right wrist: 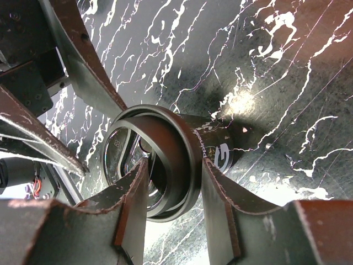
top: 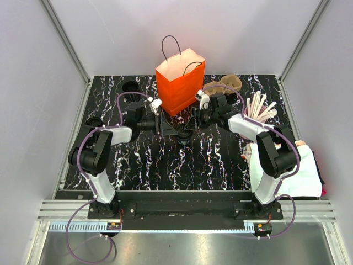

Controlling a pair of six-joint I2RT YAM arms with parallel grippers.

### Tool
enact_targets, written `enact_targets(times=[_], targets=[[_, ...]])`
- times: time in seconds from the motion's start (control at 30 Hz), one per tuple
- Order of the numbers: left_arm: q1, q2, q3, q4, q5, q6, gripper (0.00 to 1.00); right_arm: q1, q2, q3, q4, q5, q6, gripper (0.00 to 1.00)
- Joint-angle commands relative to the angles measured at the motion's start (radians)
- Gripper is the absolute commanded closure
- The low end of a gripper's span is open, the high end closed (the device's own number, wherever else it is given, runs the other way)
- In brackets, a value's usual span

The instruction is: Pack the takeout coffee

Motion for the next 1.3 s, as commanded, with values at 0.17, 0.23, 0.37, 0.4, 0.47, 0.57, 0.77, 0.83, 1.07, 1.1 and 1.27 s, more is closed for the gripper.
enact_targets(times=[0.17,0.23,0.37,0.4,0.47,0.57,0.77,0.83,1.07,1.1,1.27], targets=[[-0.012,-0.074,0.017,-0.035,0.095,0.022,0.4,-0.011,0.007,-0.059,-0.041,0.075,-0.014,0.82],[-0.006,-0.074,0.011,0.003,0.093,-0.019,0.4,-0.019,-0.001,-0.067,-0.034,0.072,-0.002,0.83],[-0.004,-0.054,0.009,0.074,0.089,-0.064,0.4,-0.042,-0.009,-0.085,-0.015,0.063,0.029,0.84],[-0.004,-0.051,0.008,0.082,0.084,-0.075,0.41,-0.045,-0.01,-0.091,-0.009,0.063,0.041,0.85],[-0.006,-0.042,0.006,0.096,0.082,-0.084,0.42,-0.057,-0.019,-0.105,0.011,0.063,0.057,0.86],[-0.012,-0.037,0.0,0.09,0.079,-0.082,0.42,-0.066,-0.036,-0.123,0.032,0.074,0.086,0.88],[-0.024,-0.022,0.008,0.083,0.076,-0.078,0.45,-0.071,-0.053,-0.133,0.043,0.108,0.115,0.89],[-0.029,-0.017,0.006,0.079,0.076,-0.073,0.46,-0.074,-0.058,-0.134,0.046,0.111,0.124,0.9],[-0.037,0.0,0.017,0.013,0.062,-0.029,0.49,-0.074,-0.073,-0.134,0.052,0.112,0.143,0.9],[-0.035,-0.002,0.022,-0.004,0.058,0.0,0.49,-0.074,-0.079,-0.137,0.051,0.115,0.141,0.9],[-0.011,-0.014,0.029,-0.045,0.027,0.026,0.44,-0.076,-0.085,-0.14,0.054,0.115,0.144,0.91]])
